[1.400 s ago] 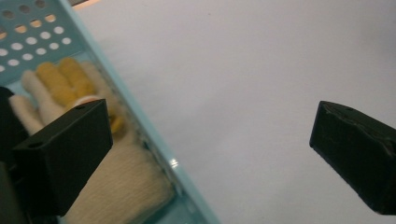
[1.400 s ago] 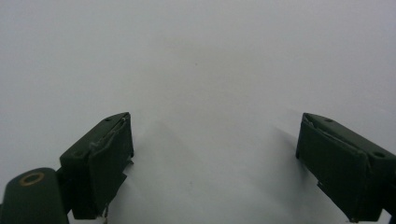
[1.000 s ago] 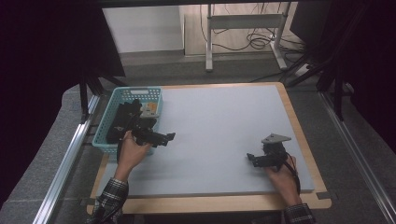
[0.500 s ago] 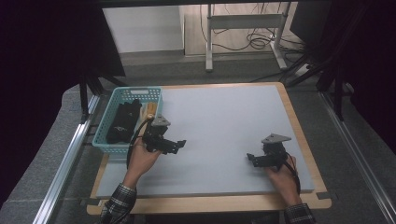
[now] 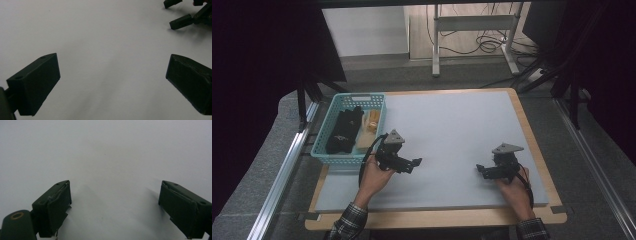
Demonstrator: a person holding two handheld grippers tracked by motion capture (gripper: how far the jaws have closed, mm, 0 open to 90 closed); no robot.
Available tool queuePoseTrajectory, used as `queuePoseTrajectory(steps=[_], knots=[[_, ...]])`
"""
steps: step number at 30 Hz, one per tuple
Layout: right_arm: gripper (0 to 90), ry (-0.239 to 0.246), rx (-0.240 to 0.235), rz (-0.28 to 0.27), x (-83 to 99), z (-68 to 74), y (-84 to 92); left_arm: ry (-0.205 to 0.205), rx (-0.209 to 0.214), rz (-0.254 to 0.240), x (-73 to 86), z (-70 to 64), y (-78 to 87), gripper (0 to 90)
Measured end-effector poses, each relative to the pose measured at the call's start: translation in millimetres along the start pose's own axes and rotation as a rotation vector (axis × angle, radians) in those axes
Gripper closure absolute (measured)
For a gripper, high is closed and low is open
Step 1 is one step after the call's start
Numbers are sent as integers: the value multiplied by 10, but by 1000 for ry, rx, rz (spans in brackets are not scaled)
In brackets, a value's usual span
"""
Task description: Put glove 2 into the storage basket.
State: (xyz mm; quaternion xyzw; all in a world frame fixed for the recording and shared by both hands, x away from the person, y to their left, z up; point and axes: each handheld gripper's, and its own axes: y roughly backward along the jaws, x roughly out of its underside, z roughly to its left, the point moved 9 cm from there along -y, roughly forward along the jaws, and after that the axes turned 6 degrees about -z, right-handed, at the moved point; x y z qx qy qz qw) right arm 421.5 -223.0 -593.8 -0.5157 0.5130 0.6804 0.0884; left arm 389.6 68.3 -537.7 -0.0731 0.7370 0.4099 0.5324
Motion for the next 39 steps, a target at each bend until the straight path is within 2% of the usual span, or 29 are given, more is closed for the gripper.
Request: queuePoseTrajectory(steps=[10,16,23,27,32,36,39], knots=[[107,2,0,0,1,-1,1,42,54,-21,152,-125,-178,0],[108,0,-1,-1,0,2,-1,39,58,11,309,-143,-271,0],[108,3,0,0,0,0,0,24,43,65,484,-160,-366,0],[107,1,0,-1,-1,2,-1,-8,16,116,570,-162,-408,0],[108,-1,-1,-1,-2,4,-1,-22,-10,136,605,-176,-433,0],[108,0,0,-1,-2,5,-1,-52,-33,152,617,-187,-449,0],[108,2,0,0,1,1,0,-59,-34,154,619,-184,-448,0]])
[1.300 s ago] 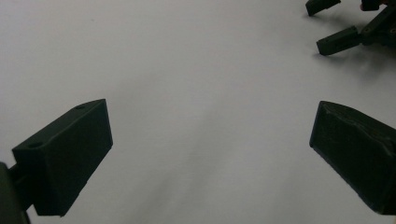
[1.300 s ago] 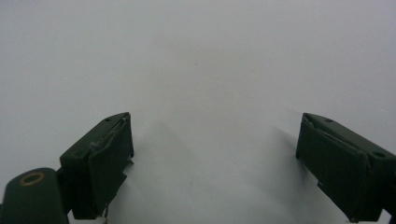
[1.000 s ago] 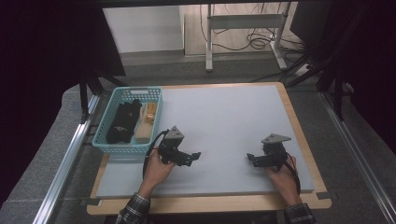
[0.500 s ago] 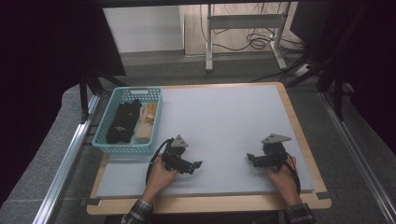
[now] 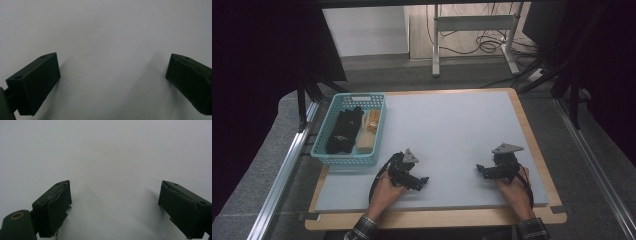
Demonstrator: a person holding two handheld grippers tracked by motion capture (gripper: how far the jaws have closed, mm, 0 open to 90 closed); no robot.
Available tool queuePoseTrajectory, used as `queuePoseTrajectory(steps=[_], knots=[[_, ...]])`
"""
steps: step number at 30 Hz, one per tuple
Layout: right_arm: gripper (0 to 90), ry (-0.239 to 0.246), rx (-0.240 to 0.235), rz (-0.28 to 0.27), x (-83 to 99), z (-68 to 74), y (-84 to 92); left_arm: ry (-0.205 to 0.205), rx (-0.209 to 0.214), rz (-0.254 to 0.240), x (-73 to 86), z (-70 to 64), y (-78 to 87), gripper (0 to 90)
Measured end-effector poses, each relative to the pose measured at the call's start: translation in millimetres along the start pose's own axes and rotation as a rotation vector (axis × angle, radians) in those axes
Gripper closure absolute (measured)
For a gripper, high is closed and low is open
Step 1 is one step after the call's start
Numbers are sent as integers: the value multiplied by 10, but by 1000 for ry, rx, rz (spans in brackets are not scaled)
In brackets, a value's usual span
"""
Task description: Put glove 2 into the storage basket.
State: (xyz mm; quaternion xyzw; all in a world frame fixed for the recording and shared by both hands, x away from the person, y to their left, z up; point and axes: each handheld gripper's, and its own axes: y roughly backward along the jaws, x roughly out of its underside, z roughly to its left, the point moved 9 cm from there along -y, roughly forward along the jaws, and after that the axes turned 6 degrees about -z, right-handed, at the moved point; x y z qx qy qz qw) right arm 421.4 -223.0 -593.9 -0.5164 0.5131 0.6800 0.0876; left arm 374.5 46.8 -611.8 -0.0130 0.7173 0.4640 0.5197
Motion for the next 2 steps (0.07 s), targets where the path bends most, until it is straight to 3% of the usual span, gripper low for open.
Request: queuePoseTrajectory(steps=[2], knots=[[108,1,1,0,0,1,0,2,-1,1,1,-1,-1,0]])
